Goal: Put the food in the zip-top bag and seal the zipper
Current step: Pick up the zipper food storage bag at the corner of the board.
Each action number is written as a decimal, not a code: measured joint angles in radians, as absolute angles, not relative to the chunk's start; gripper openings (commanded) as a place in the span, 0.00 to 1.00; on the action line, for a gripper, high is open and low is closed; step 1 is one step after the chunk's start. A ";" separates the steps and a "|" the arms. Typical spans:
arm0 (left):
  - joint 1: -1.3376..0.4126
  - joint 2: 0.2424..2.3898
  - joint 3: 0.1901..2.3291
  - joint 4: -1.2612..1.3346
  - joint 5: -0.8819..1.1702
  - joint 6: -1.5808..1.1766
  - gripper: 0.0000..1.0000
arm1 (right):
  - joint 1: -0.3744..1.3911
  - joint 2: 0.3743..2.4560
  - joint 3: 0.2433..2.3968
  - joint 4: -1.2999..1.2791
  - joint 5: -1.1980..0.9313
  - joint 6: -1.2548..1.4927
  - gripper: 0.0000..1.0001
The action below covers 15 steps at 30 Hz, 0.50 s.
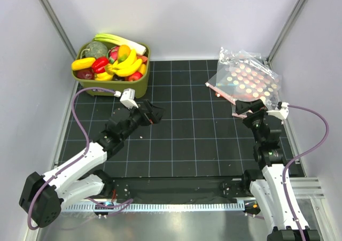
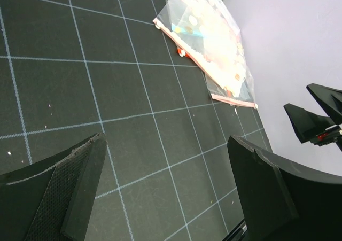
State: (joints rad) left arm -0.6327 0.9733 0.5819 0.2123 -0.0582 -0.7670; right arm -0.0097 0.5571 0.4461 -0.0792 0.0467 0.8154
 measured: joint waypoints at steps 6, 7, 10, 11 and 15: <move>-0.633 0.973 0.583 0.212 -0.057 -0.759 1.00 | -0.010 0.557 0.446 -0.076 0.059 0.820 1.00; -0.633 0.973 0.583 0.212 -0.057 -0.757 1.00 | -0.010 0.559 0.446 -0.077 0.062 0.823 1.00; -0.633 0.973 0.583 0.212 -0.057 -0.755 1.00 | -0.010 0.575 0.446 -0.077 0.072 0.823 1.00; -0.633 0.973 0.583 0.212 -0.058 -0.754 1.00 | -0.010 0.582 0.446 -0.077 0.075 0.823 1.00; -0.633 0.973 0.583 0.212 -0.057 -0.752 1.00 | -0.010 0.632 0.446 -0.076 0.089 0.823 1.00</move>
